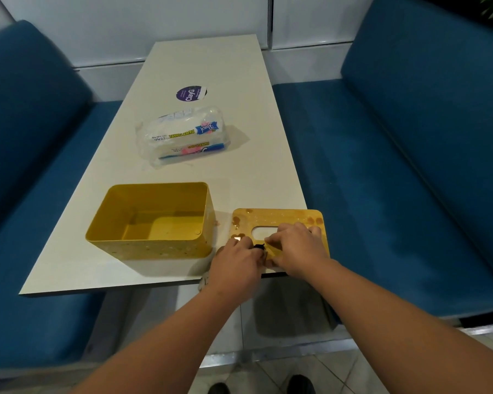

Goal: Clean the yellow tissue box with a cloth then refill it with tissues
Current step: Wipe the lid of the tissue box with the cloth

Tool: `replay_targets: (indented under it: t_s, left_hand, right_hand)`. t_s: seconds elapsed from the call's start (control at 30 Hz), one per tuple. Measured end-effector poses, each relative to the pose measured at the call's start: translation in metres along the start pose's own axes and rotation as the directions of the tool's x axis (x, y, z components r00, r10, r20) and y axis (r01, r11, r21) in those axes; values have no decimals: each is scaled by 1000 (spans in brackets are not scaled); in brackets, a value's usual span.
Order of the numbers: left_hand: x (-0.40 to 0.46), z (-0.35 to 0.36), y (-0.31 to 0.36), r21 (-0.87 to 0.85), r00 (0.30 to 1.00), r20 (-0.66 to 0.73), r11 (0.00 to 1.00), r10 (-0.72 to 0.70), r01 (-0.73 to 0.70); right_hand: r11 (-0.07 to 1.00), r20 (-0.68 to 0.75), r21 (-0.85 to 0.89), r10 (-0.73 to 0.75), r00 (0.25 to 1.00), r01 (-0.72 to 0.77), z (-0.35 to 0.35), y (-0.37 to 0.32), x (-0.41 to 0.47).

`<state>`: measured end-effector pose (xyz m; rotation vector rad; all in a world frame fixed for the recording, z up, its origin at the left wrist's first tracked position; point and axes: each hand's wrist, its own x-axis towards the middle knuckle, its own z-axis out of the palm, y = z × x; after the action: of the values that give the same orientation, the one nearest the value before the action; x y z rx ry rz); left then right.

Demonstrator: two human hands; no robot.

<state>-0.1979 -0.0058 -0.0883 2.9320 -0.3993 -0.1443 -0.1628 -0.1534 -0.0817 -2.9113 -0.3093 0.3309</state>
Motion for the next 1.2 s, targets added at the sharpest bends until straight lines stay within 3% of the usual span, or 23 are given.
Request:
replay_targets:
  t_s: [0.27, 0.57, 0.8, 0.9, 1.03, 1.2]
  left_hand:
    - [-2, -2, -2, 15, 998, -7, 998, 55, -55]
    - [3, -6, -3, 41, 1000, 25, 999, 15, -16]
    - [-23, -5, -22, -69, 978, -112, 983, -178, 171]
    - [-19, -4, -18, -52, 985, -92, 989, -144, 139]
    - [-13, 2, -15, -6, 999, -41, 1000, 1, -1]
    - [-28, -1, -38, 32, 998, -38, 998, -47, 48]
  right_hand:
    - [1000, -7, 18, 2, 1000, -2, 1, 0, 0]
    - [999, 28, -33, -36, 999, 37, -5, 1, 2]
    - [997, 54, -35, -68, 996, 70, -6, -1, 3]
    - [998, 57, -9, -66, 996, 67, -3, -10, 2]
    - [998, 29, -4, -55, 998, 55, 1, -11, 1]
    - [999, 39, -1, -53, 998, 53, 3, -10, 0]
